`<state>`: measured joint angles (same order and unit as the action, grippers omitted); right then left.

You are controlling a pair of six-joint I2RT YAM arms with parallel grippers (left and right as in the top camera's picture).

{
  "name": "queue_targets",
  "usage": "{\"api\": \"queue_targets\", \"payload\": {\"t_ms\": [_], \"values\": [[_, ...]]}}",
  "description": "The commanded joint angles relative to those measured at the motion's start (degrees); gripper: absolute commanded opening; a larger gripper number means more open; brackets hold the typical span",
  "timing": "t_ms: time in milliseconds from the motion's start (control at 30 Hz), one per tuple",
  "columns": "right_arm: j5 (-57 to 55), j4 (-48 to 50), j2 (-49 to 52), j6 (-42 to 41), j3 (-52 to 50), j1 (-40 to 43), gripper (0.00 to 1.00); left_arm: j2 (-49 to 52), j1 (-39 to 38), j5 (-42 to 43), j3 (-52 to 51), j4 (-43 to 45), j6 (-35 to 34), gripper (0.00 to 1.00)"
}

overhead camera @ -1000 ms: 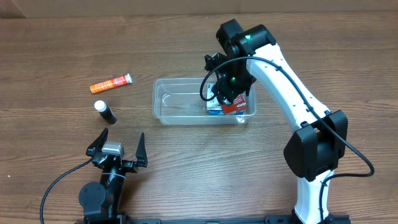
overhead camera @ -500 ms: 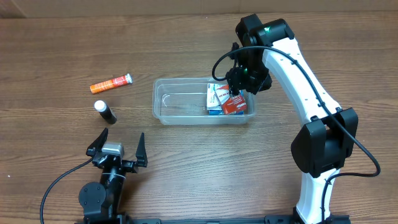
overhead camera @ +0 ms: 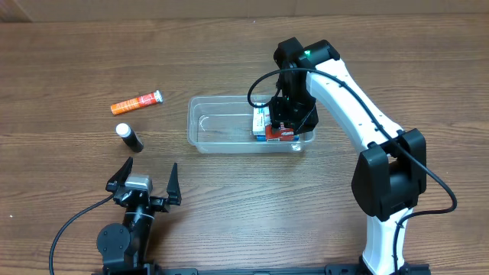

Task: Pack container
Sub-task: 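Lower the red box into the container and open the right gripper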

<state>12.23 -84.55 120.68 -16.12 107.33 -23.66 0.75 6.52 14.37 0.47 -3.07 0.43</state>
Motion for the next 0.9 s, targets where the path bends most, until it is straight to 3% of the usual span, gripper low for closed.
{"api": "queue_targets", "payload": {"t_ms": [0,400,600,867], "values": [[0.8,0.3,-1.9,-0.7,-0.2,-0.3,0.56,-0.5,0.3,0.3,-0.2,0.1,0.5,1.0],[0.7,2.8,-1.9,-0.6,-0.1,-0.3,0.56,-0.5,0.3,0.3,-0.2,0.1,0.5,1.0],[-6.4,1.9,-2.0,-0.4,4.8,1.5,0.57,-0.5,0.3,0.3,-0.2,0.1,0.5,1.0],[-9.9,-0.3,-2.0,0.0,10.6,2.3,0.74,-0.5,0.3,0.3,-0.2,0.1,0.5,1.0]]}}
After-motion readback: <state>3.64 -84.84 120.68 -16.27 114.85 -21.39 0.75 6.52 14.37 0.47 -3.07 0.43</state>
